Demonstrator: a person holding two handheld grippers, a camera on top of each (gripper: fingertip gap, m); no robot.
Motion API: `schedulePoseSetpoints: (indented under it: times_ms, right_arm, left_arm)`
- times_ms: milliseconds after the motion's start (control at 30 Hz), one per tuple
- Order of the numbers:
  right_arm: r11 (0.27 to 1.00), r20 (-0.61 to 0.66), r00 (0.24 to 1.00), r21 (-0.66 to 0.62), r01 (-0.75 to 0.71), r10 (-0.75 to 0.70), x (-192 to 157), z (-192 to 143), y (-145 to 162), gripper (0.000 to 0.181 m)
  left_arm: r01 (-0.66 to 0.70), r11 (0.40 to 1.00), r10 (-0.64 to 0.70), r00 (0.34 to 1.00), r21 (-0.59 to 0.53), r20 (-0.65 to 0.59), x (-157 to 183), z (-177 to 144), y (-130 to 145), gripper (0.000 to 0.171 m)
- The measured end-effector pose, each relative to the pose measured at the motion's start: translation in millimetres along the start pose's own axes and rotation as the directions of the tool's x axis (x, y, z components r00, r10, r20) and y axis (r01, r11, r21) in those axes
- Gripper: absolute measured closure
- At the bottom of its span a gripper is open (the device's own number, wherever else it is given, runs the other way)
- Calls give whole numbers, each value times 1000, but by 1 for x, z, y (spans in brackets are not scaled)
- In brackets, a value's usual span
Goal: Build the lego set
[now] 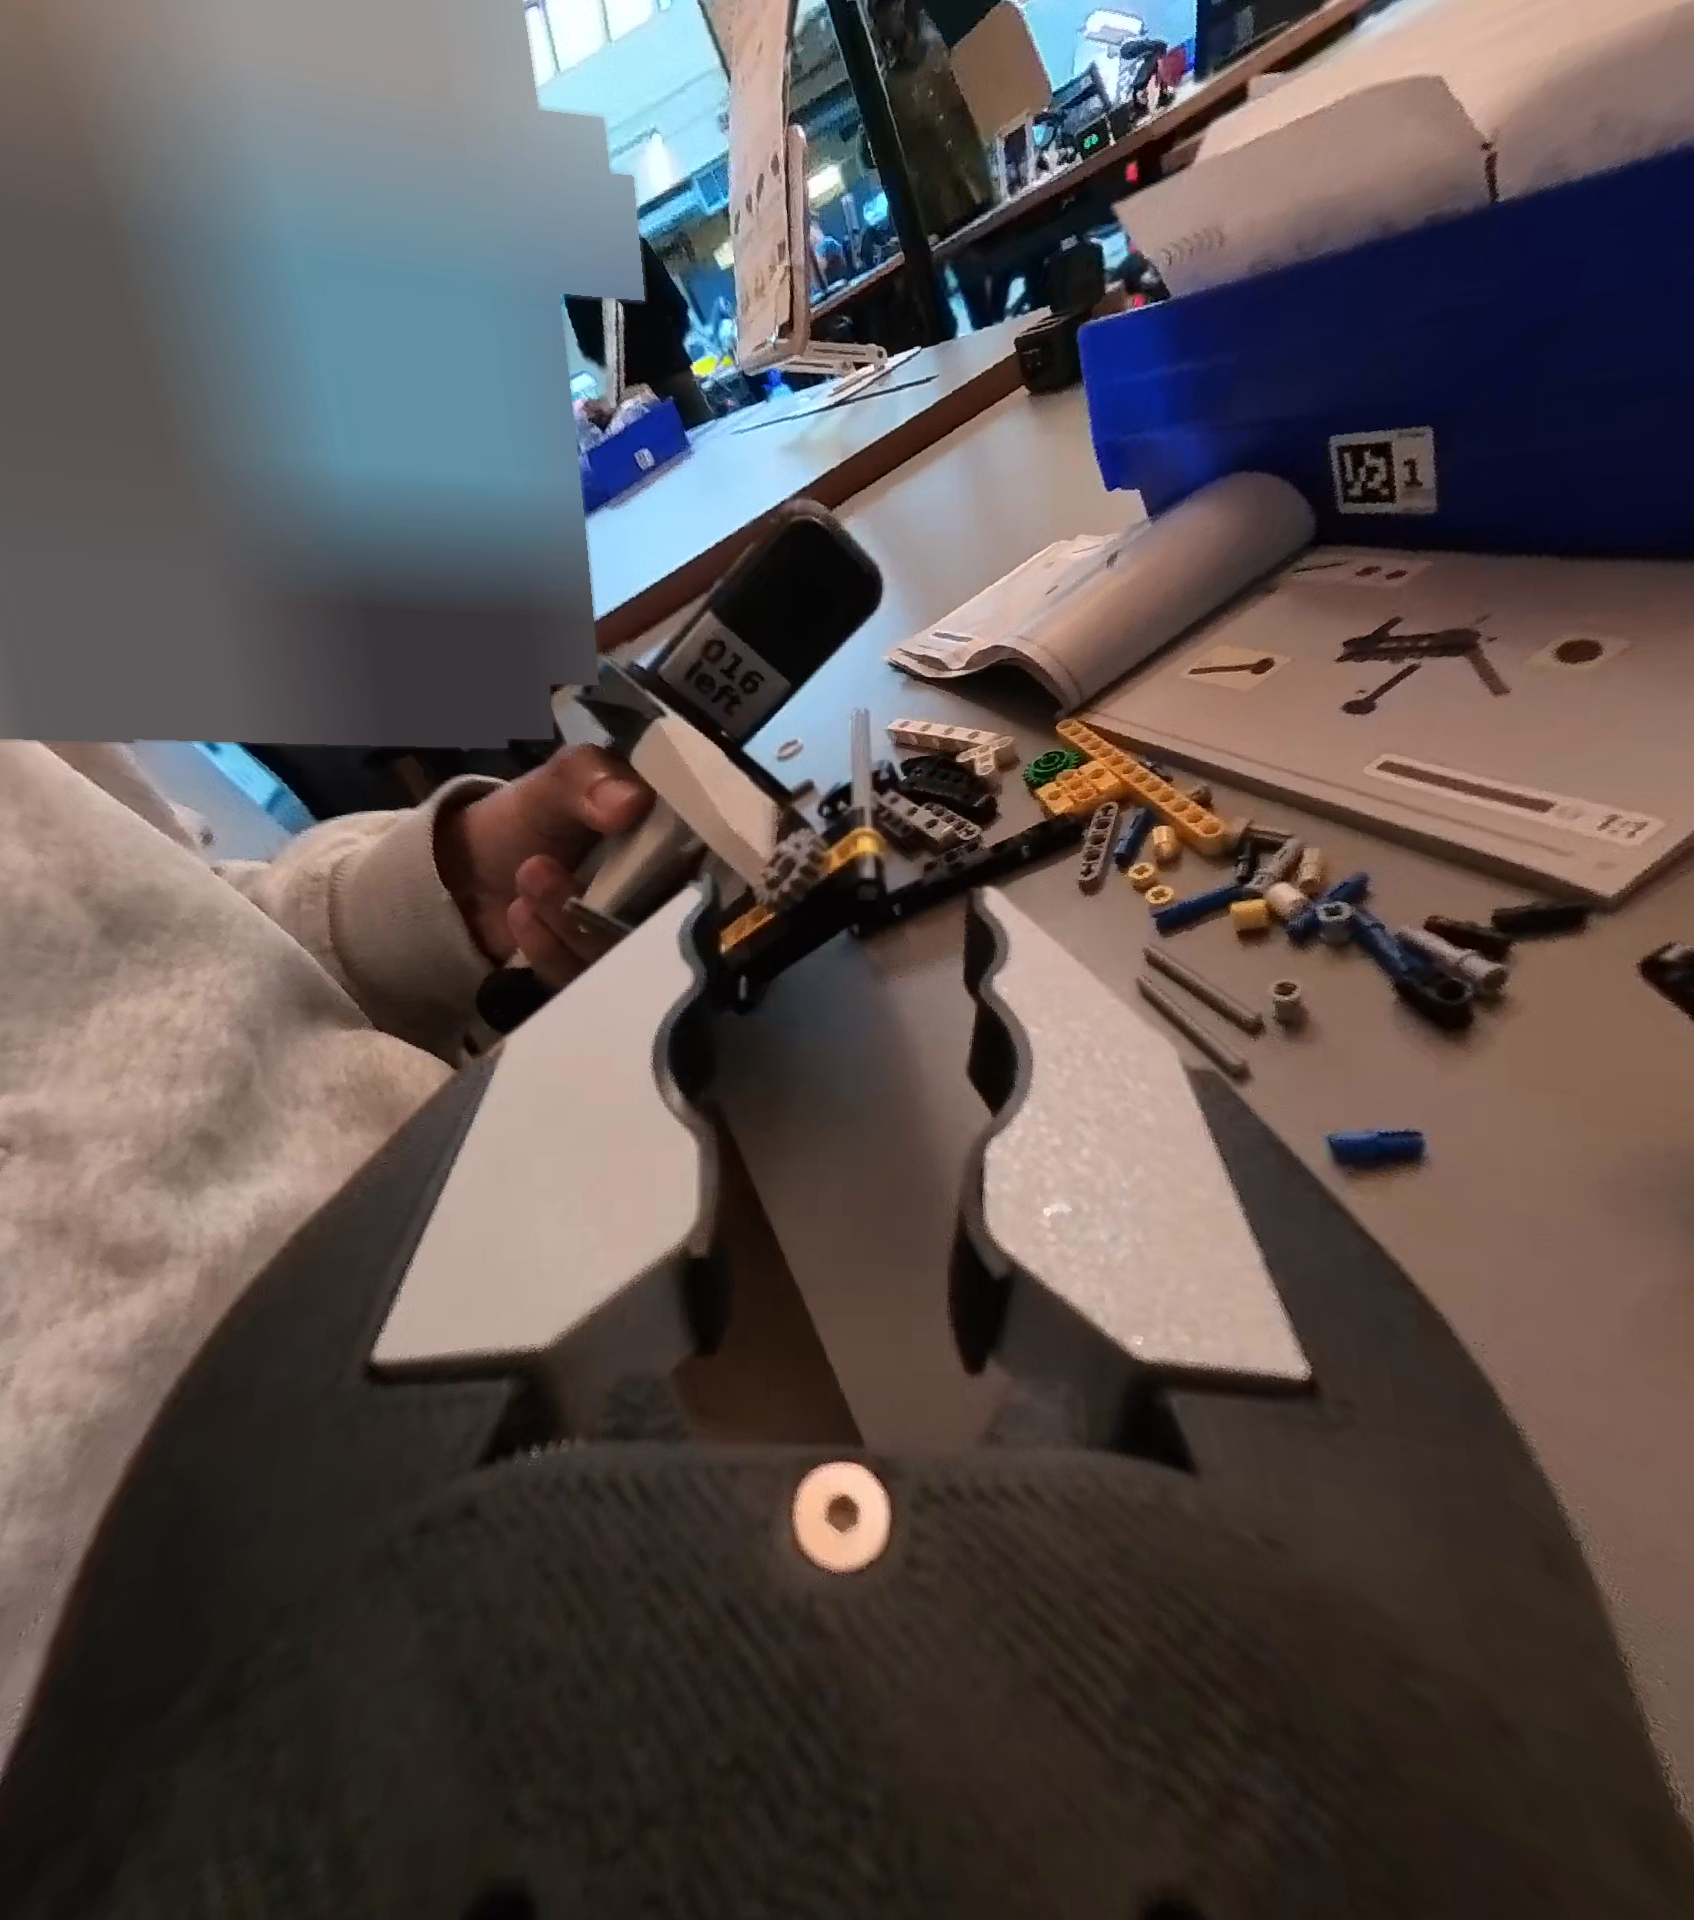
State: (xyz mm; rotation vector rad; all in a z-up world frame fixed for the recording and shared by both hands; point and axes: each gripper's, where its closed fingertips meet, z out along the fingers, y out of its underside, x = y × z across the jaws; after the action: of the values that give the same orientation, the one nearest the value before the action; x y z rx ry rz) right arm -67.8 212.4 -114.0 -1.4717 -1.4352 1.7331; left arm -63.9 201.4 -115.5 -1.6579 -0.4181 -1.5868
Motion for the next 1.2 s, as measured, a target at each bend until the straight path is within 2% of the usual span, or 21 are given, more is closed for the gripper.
schedulePoseSetpoints:
  times_ms: [233, 533, 867, 967, 1200]
  right_arm:
    - [999, 2, 999, 19, -49, 49, 5, -6, -3, 145]
    - [998, 8, 998, 6, -70, 70, 5, -5, 0, 142]
    - [981, 59, 980, 6, -193, 192, 2, -1, 3, 136]
    - [970, 68, 968, 11, -242, 241, 2, 1, 4, 138]
    - [950, 130, 945, 38, -308, 301, -1, -2, -2, 156]
  left_arm:
    - [-5, 1000, 4, 1000, -26, -10, 2, 3, 5, 167]
    - [-19, 1000, 19, 1000, -12, 3, 2, 3, 3, 167]
    - [-85, 996, 87, 994, -26, 61, -1, 6, 6, 167]
    - [-105, 994, 108, 992, -37, 71, 0, 8, 7, 167]
    - [-109, 993, 112, 991, -33, 75, 0, 8, 6, 167]
